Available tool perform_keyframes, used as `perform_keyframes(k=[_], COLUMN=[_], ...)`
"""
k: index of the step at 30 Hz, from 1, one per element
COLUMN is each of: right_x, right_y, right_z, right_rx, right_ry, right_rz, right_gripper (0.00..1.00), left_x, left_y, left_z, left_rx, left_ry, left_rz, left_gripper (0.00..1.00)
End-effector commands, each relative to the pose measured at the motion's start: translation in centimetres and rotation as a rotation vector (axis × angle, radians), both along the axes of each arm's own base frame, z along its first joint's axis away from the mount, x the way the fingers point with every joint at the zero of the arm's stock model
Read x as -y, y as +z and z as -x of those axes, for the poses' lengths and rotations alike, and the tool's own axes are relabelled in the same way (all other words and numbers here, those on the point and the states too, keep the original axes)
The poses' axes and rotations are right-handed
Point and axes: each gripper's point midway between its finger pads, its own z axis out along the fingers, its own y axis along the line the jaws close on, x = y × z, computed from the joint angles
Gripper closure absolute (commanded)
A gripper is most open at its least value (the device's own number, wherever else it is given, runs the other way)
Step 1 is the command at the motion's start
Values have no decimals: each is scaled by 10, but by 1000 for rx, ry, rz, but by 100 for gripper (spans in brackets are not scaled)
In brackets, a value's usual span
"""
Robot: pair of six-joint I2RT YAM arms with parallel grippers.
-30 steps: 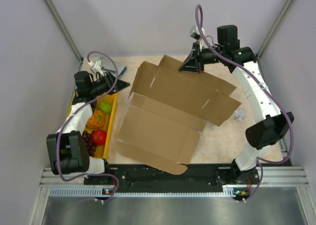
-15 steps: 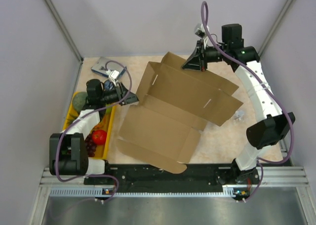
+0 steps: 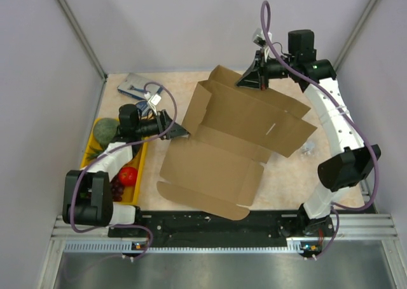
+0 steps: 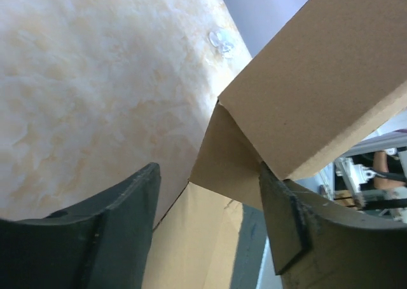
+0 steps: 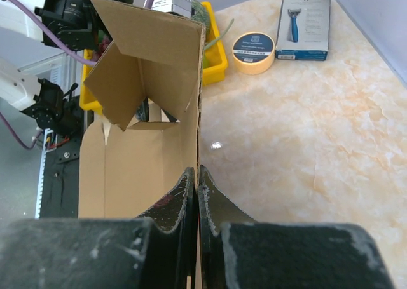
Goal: Fold the paper box
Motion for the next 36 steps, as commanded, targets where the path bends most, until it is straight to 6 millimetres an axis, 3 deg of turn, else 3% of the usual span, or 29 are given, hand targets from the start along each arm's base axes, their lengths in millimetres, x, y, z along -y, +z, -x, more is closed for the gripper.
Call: perform_keyframes(k=[1, 4, 8, 15, 17, 22, 27, 29, 31, 35, 36], right_x=[-7, -7, -2, 9, 10, 15, 19, 18, 15, 14, 13], right_y=[37, 34, 11, -26, -33, -51, -63, -67, -72, -82, -83], right_z=[30, 29, 11, -13, -14, -22, -28, -28, -29, -31, -29], right_rx=[83, 73, 71, 111, 97, 98, 115, 118, 115, 124, 135], right_ry=[87, 79, -29, -180, -188, -224, -249, -249, -244, -255, -254], right_rz=[-73, -67, 4, 141, 153, 203, 249, 259, 267, 307, 316], right_gripper=[100, 100, 100, 100, 100, 100, 100, 100, 100, 100, 100], left_x=[-1, -8, -18, -42, -42, -58, -47, -37, -19, -3, -2], left_y=[6, 2, 23, 6, 17, 15, 25, 37, 32, 49, 43], left_z=[-6, -11, -12, -18, -13, -16, -14, -15, -19, -41, -49], left_rx=[96, 102, 205, 156, 213, 232, 273, 324, 361, 486, 489], left_ry=[62, 136, 258, 508, 530, 641, 554, 523, 461, 479, 488], left_rz=[-56, -100, -100, -103, -89, -130, -124, -118, -192, -260, -285], left_gripper=[27, 27, 24, 23, 20, 15, 19, 12, 10, 9, 9])
